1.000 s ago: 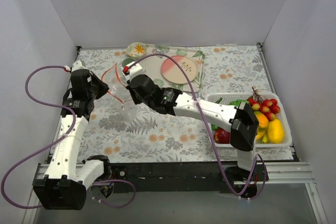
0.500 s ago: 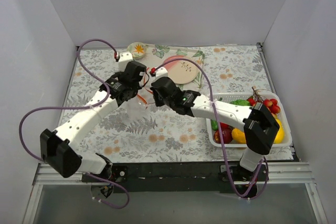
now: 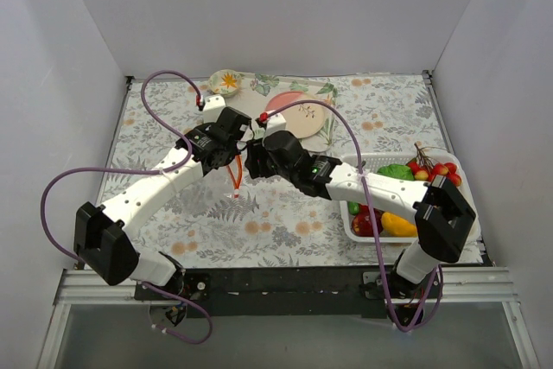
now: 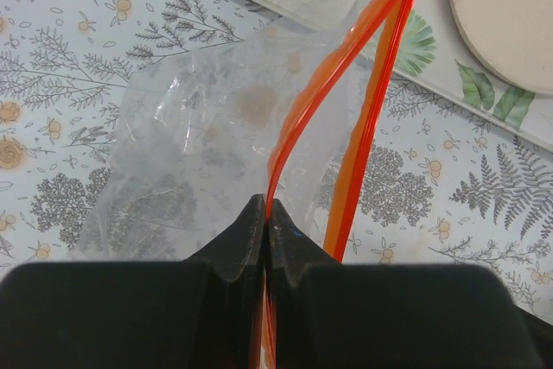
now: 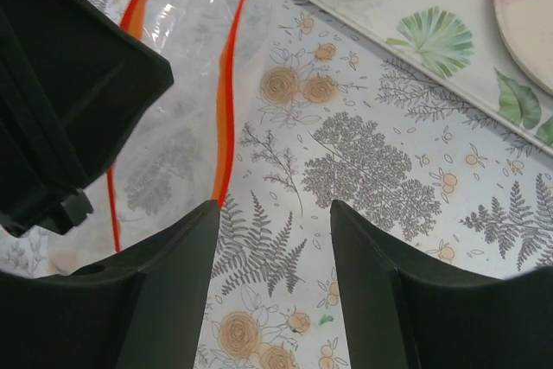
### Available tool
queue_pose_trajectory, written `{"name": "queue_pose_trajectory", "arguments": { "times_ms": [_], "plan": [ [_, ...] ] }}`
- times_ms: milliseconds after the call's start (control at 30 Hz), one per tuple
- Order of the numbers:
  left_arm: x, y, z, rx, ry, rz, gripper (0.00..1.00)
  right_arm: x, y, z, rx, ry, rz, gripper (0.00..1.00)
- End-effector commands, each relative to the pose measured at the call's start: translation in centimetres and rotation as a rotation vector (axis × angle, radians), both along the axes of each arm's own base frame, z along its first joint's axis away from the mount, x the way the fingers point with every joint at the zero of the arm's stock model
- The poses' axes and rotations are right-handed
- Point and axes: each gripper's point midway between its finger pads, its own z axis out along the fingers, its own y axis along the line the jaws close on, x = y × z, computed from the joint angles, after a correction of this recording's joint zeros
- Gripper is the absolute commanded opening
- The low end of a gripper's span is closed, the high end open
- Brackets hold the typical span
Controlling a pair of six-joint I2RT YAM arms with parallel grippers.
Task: Place the food in the zip-top bag and seal the zipper
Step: Open the zipper of the food storage bag.
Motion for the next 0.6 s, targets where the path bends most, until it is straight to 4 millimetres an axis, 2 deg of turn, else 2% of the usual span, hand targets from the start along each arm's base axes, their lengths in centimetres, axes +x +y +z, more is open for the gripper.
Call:
{"name": "queue_pose_trajectory", "arguments": {
  "times_ms": [0,200,367,433,567],
  "plan": [
    [-0.2,-0.6,0.8,-0.063,-0.027,-0.008,0.00,1.1,2.4,5.4,0.163,-0.081,0.004,0.63],
    [-0.1,-1.2,1.4,-0.099,-0.038,-0.022,0.00,1.7,3.9,5.9,0.255,-0.079,0.031,0.63],
    [-0.2,-1.2,1.4,-0.105,-0.036,-0.025,0.00,2.8,3.7,4.8,0.330,-0.034,0.024,0.60],
    [-0.3,-1.3,1.5,-0.109,-0.035,-0.028,0.00,2.9,4.0,5.7,0.405,-0.043,0.043,0.60],
    [-0.5,-1.2,1.5,-0.108,-0.034,-0.028,0.00,3.8,4.1,5.2,0.426,-0.034,0.041,0.58]
  ]
}}
